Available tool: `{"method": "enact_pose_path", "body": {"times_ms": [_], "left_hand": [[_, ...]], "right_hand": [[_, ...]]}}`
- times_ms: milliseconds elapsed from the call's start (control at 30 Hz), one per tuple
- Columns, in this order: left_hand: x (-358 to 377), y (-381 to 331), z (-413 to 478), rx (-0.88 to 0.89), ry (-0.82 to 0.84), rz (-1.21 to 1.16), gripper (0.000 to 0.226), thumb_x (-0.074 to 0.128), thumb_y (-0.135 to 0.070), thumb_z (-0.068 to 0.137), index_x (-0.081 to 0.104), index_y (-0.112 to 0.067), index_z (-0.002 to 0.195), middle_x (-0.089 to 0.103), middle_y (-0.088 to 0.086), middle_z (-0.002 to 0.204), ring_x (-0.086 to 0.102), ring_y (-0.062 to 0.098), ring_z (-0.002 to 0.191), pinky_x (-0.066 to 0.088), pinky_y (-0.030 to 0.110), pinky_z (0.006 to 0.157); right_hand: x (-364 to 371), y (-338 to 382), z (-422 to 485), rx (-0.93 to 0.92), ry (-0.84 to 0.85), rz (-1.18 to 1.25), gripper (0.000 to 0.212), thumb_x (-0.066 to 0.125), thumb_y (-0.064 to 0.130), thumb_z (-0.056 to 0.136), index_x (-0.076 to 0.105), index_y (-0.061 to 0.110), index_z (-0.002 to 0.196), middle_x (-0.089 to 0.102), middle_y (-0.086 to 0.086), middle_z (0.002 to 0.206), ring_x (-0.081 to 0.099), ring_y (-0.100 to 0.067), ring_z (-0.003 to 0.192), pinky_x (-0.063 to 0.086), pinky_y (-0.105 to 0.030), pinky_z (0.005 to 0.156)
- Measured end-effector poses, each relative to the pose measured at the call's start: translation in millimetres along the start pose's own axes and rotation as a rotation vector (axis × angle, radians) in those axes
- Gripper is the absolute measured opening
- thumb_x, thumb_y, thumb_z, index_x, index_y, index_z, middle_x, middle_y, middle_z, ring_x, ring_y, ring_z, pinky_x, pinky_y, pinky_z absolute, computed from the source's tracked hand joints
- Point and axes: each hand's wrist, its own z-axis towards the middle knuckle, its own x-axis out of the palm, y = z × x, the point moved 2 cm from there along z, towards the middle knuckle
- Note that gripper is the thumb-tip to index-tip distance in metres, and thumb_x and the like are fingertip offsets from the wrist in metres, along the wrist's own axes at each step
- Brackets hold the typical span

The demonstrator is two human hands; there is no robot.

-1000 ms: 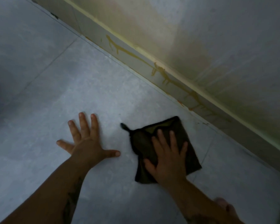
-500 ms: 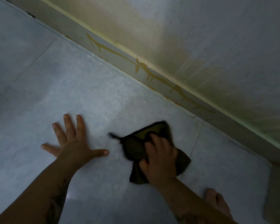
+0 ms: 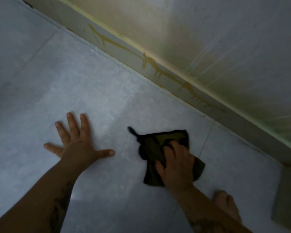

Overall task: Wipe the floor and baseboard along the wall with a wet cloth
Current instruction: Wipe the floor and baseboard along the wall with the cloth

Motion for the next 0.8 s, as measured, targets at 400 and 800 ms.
{"method": "enact_pose_path", "body": {"times_ms": [400, 800], "left_hand": [[1, 1, 2, 0.017, -0.016, -0.002, 0.149, 0.053, -0.091, 0.034, -0.042, -0.037, 0.136, -0.049, -0.001, 0.146, -0.040, 0.033, 0.137, -0.002, 0.077, 0.103], [3, 2, 4, 0.019, -0.026, 0.007, 0.149, 0.057, -0.090, 0.037, -0.042, -0.037, 0.136, -0.049, -0.002, 0.146, -0.039, 0.033, 0.137, -0.002, 0.078, 0.102]], "right_hand": [[-32, -82, 3, 0.418, 0.002, -0.038, 0.065, 0.048, 0.052, 0.083, 0.056, 0.006, 0.128, 0.055, -0.024, 0.120, 0.050, -0.040, 0.105, 0.044, -0.045, 0.089], [-9, -15, 109, 0.023, -0.017, -0.184, 0.057, 0.043, 0.055, 0.085, 0.054, 0.023, 0.132, 0.057, -0.018, 0.120, 0.054, -0.039, 0.101, 0.046, -0.047, 0.080]]}}
